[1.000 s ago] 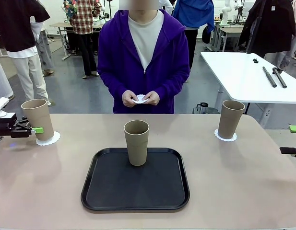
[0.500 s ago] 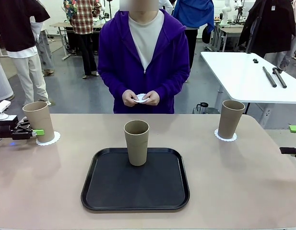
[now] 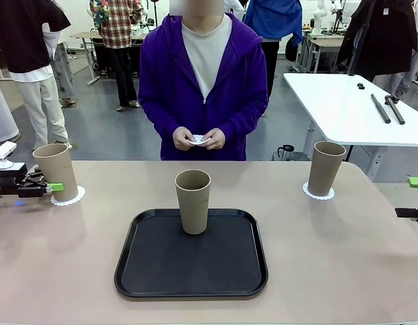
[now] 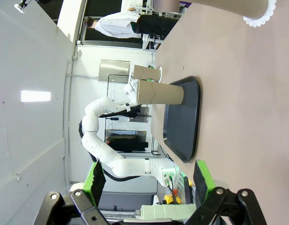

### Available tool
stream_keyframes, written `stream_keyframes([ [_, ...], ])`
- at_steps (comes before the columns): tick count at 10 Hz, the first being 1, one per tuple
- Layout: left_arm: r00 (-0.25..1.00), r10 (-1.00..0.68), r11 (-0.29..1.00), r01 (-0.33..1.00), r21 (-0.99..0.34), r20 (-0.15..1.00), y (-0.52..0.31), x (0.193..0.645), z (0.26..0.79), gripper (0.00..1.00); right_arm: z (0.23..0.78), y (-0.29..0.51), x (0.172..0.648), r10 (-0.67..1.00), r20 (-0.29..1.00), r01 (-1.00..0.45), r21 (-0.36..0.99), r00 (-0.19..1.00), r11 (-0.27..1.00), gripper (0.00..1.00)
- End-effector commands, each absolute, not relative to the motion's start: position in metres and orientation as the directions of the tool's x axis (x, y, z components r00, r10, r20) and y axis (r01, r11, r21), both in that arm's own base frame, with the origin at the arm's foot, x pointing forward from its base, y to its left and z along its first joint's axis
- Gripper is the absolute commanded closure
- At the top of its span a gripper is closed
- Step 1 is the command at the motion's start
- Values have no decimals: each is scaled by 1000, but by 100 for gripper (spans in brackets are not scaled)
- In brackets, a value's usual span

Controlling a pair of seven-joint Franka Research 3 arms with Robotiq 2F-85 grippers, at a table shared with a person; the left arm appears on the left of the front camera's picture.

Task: Place coasters on the table and set cups on them.
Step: Take one Reusable plastic cup from the Flat Tray and place it on a coaster set by the human.

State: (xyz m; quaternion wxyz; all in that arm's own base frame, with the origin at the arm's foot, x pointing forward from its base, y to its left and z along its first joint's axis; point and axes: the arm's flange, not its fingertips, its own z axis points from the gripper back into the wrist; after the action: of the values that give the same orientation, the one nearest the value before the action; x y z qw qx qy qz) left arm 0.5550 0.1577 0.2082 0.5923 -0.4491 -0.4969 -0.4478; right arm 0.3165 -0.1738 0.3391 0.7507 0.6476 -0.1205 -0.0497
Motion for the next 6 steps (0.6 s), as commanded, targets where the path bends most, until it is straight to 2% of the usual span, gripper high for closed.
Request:
stream_keyframes([
  [1, 78, -102, 155, 986, -62, 992, 159, 555, 207, 0, 340, -173, 317, -231, 124, -91, 985, 965, 150, 0],
  [6, 71, -139, 143, 988, -51, 988, 160, 553, 208, 0, 340, -173, 317, -231, 124, -91, 985, 965, 150, 0],
])
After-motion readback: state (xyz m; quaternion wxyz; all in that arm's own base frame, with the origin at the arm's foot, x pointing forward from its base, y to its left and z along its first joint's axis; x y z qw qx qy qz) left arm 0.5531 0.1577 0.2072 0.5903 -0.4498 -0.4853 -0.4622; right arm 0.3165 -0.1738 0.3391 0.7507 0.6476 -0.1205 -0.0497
